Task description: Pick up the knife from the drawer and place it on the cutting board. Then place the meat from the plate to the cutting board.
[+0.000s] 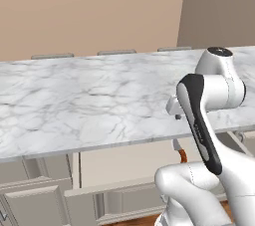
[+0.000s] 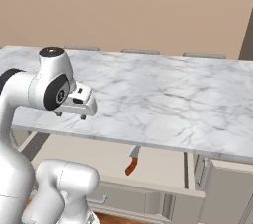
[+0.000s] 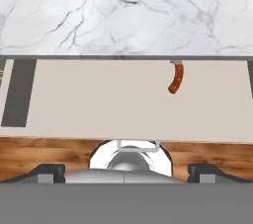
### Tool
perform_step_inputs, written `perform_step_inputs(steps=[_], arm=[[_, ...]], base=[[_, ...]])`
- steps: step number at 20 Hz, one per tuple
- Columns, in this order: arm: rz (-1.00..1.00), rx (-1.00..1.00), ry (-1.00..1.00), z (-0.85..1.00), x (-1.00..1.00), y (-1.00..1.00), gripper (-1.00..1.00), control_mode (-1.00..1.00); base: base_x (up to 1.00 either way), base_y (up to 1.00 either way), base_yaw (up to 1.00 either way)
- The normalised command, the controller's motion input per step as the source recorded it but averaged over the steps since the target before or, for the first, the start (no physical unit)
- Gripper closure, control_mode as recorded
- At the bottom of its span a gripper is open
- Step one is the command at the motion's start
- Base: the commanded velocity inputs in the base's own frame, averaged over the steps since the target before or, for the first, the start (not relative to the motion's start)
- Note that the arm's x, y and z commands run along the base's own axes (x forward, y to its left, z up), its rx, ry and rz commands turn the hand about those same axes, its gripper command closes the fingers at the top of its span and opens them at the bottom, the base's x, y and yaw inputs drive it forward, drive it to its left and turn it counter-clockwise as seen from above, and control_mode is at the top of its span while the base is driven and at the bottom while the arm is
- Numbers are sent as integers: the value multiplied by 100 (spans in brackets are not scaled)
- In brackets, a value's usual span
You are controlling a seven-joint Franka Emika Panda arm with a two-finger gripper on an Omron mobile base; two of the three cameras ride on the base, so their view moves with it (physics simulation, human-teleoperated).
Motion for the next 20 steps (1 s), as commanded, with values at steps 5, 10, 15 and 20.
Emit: perform_step_inputs(steps=[5,10,15,20], arm=[[-1,0,0,-13,-31,-1,-100,-100],[-1,0,0,-14,-11,0,-100,-100],[0,0,0,-8,0,0,-100,-100],[-1,0,1,-2,0,-2,-100,100]], base=[[0,0,0],[0,0,0],[0,0,0],[-19,-3,-5]])
